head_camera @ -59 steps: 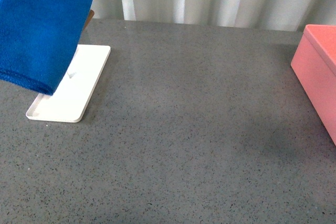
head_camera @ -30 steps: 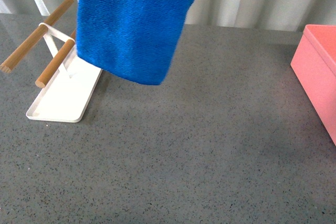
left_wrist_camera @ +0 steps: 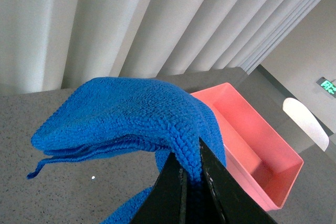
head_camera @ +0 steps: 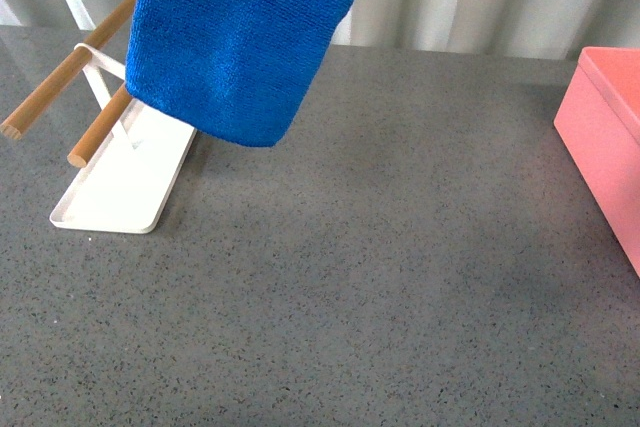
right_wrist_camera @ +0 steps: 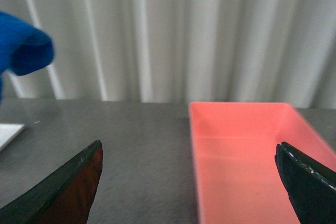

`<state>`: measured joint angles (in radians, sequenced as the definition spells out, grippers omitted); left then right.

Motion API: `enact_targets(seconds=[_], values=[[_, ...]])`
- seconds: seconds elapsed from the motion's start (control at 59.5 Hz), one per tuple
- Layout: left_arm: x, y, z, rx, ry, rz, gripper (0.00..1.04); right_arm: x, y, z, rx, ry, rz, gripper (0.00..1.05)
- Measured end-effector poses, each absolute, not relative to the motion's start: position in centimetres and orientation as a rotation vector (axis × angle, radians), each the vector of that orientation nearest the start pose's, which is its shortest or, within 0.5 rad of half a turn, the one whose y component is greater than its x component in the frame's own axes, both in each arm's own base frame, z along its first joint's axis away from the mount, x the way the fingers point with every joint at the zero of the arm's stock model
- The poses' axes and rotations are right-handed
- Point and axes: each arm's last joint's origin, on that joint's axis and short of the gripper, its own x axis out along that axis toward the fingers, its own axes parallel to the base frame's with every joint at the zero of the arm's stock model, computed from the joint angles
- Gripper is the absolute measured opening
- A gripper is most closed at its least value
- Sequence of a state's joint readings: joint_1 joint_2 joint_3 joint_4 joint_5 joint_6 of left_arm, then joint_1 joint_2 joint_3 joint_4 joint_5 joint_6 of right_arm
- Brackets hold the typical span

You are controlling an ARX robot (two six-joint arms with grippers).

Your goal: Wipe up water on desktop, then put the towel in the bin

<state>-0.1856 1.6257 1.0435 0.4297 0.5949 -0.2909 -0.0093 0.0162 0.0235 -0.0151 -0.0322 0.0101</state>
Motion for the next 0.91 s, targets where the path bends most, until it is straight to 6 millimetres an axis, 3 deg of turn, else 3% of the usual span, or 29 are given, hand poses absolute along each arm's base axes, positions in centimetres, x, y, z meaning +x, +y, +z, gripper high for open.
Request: enact_targets(seconds=[0.101,0.235,0.336,0.471,0.622,0.908], values=[[35.4,-8.3,26.9,-0.307,0.265,-0.752,0.04,11.5,0.3,17.9,0.062,0.157,0.220,0.98],[35.3,-8.4,26.8,-0.306,0.266,-0.755,0.04,18.3,1.3,21.5,-0.014,0.148,0.321,0.98],[35.3,-8.4,26.8,-0.307,0.267,-0.754,0.04,22.9,2.6,21.1,-0.007,0.300,0.439,0.98],[35.3,-8.4,26.8,-0.307,0.267,-0.754,0.04,27.3,5.2,20.3,0.078,0.454,0.599,0.98],[35.3,-8.4,26.8,-0.307,0.267,-0.754,0.04,29.0,8.0,20.8,0.091,0.452,0.662,0.98],[35.3,-8.4,26.8,-0.307,0.267,-0.754,0.04,30.7,11.6,20.5,0.127,0.434,0.775,0.98]])
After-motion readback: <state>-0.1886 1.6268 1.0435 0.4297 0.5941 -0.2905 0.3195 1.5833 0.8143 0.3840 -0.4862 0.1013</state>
